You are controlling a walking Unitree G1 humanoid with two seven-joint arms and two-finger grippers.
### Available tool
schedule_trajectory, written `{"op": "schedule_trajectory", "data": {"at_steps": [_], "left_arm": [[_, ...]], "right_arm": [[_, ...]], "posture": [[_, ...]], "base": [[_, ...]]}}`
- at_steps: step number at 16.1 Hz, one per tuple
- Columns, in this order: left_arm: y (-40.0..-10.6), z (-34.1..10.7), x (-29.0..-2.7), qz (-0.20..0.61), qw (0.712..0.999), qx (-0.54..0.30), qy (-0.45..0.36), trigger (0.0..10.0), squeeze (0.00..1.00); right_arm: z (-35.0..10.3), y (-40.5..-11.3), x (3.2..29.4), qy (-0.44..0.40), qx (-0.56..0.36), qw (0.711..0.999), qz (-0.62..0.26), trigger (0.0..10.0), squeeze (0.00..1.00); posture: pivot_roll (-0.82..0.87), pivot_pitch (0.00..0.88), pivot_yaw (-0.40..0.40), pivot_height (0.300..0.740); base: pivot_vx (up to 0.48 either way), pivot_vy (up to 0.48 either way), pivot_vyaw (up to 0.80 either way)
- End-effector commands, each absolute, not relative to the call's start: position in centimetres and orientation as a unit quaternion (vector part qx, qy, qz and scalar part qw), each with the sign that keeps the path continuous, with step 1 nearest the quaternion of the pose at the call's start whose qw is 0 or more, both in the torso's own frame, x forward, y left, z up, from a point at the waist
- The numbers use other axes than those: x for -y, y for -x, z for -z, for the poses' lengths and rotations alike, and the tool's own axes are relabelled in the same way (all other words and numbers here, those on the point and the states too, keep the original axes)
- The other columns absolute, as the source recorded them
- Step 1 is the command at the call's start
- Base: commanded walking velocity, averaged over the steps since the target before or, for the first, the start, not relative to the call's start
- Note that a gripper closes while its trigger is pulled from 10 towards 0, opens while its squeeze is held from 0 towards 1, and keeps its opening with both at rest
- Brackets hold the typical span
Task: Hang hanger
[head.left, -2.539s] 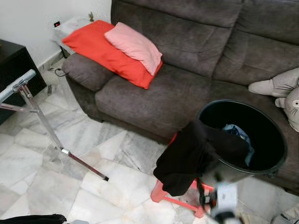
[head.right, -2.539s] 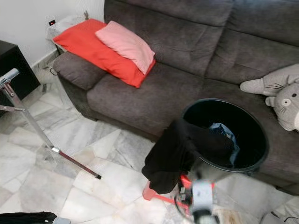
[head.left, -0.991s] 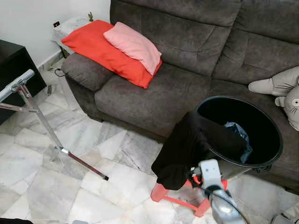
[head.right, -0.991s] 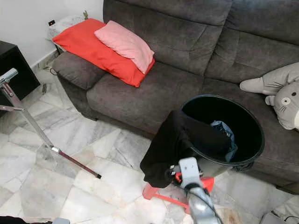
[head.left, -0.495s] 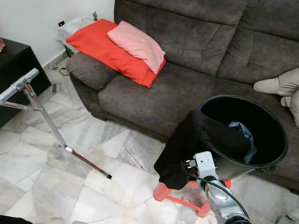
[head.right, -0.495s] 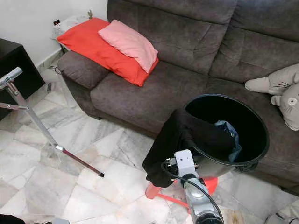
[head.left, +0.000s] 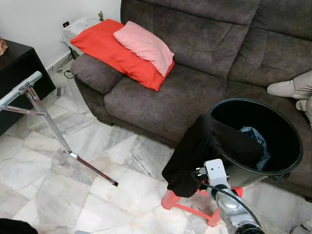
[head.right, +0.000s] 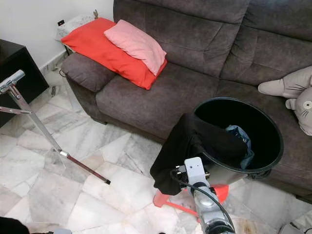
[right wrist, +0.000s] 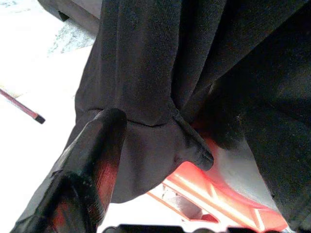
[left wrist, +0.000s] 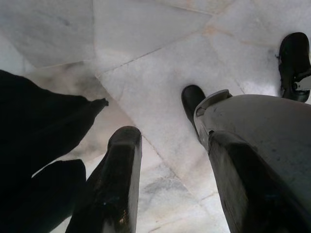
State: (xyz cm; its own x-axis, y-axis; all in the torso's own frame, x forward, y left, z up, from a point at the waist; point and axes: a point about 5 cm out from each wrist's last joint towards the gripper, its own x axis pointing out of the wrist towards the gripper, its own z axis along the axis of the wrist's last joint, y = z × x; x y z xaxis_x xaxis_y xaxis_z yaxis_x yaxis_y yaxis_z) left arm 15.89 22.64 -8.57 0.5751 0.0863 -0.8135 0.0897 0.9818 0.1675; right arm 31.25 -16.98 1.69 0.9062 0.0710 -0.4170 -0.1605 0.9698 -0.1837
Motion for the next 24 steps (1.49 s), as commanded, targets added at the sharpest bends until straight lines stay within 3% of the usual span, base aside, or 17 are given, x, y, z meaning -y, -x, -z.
{"op": "schedule_trajectory", "data": {"at_steps": [1,8,9,10,24], "left_arm": [[-14.6,9.1,-22.8,0.008,0.869,-0.483,-0.101,10.0,0.0],[-14.4,9.1,-23.2,0.009,0.868,-0.485,-0.108,10.0,0.0],[-14.3,9.1,-23.2,0.009,0.868,-0.485,-0.109,10.0,0.0],[-14.3,9.0,-23.4,0.009,0.868,-0.485,-0.11,10.0,0.0],[-13.5,8.7,-25.5,0.007,0.861,-0.49,-0.135,10.0,0.0]], "right_arm": [[-2.0,-31.6,17.2,0.111,-0.215,0.968,-0.068,10.0,0.0],[-2.0,-31.9,17.7,0.151,-0.249,0.952,-0.093,10.0,0.0],[-1.9,-31.9,17.9,0.154,-0.253,0.951,-0.091,5.6,0.0],[-2.0,-31.9,18.0,0.16,-0.252,0.95,-0.091,0.0,0.0],[-2.2,-32.2,17.2,0.174,-0.249,0.946,-0.114,0.0,0.0]], "posture": [[-0.02,0.222,-0.014,0.74],[0.01,0.227,0.001,0.74],[0.02,0.228,0.003,0.74],[0.02,0.231,0.006,0.74],[0.08,0.259,0.057,0.74]], "base": [[0.0,0.0,0.0],[0.0,0.0,0.0],[0.0,0.0,0.0],[0.0,0.0,0.0],[0.0,0.0,0.0]]}}
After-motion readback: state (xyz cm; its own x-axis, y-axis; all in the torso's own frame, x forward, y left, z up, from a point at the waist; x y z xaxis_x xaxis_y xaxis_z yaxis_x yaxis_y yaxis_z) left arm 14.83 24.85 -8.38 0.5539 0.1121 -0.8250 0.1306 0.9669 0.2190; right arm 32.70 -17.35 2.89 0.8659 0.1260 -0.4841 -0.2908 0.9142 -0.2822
